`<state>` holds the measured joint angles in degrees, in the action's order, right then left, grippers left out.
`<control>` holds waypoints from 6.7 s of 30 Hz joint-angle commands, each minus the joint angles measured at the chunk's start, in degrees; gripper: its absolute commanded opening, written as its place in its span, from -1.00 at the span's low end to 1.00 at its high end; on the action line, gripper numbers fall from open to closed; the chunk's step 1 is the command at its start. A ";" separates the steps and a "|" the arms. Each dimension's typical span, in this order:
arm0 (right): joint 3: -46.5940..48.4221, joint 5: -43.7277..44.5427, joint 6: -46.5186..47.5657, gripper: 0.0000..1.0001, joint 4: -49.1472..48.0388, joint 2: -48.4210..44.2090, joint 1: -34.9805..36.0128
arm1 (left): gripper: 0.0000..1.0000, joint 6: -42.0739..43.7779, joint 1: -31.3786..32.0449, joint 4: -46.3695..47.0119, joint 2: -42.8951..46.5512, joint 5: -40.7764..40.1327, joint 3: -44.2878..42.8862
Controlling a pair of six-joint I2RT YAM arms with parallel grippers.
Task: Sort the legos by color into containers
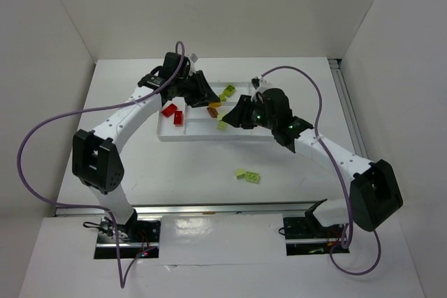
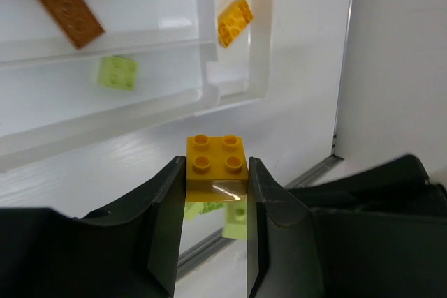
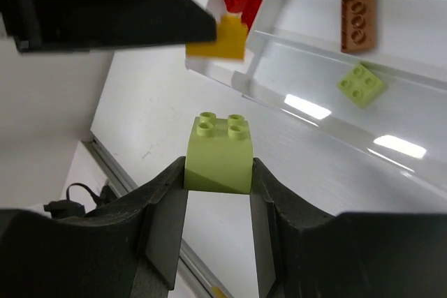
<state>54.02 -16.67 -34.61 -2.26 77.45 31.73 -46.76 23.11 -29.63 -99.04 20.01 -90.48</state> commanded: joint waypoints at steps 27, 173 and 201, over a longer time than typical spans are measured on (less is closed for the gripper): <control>13.92 21.67 3.67 -0.65 13.42 22.13 0.35 | -1.00 0.01 -1.32 1.06 -4.92 -0.76 -5.59; 25.51 40.40 12.55 -0.36 26.61 22.21 10.46 | 0.69 11.34 -7.11 -9.75 14.14 -19.57 2.67; 4.11 39.35 2.37 0.44 36.27 3.16 10.81 | 0.69 11.34 -8.17 -9.75 14.14 -17.90 2.68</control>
<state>63.92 23.00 -27.33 28.56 85.76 41.21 -36.03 15.18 -39.86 -86.80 1.78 -86.87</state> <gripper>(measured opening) 0.704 0.847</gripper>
